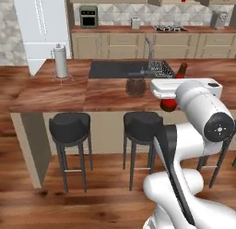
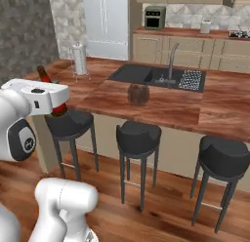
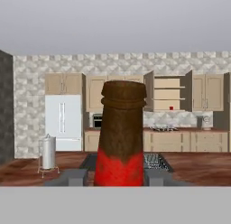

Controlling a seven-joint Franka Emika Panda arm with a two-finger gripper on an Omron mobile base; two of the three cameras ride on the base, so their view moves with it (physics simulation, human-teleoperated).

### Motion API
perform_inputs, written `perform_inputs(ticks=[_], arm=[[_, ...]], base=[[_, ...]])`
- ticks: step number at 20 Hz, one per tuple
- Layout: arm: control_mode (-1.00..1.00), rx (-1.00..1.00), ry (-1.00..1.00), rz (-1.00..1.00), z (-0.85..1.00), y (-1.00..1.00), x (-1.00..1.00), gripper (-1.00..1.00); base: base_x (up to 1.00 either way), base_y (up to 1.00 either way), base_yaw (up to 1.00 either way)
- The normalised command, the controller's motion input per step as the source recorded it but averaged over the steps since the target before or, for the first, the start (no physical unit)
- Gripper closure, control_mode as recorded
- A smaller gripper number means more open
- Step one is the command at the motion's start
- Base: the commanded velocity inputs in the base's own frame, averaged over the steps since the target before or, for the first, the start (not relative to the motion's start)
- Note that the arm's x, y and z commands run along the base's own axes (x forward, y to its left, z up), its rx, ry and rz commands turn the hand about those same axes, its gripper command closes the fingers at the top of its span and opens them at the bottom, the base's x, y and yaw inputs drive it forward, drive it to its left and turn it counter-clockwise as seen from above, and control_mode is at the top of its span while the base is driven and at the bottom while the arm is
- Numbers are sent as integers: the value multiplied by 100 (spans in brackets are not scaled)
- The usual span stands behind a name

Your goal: Open the cabinet directly in front. Then move the beer and the mug to the dining counter with the jar on it.

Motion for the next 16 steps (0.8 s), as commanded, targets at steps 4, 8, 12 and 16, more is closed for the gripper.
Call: perform_inputs(ticks=[4, 8, 12, 16], arm=[[100, 0, 0, 0, 0, 0, 0, 100], [100, 0, 0, 0, 0, 0, 0, 100], [100, 0, 0, 0, 0, 0, 0, 100], [100, 0, 0, 0, 0, 0, 0, 100]], base=[[38, 10, -65], [66, 77, -26], [42, 98, -16], [16, 97, -8]])
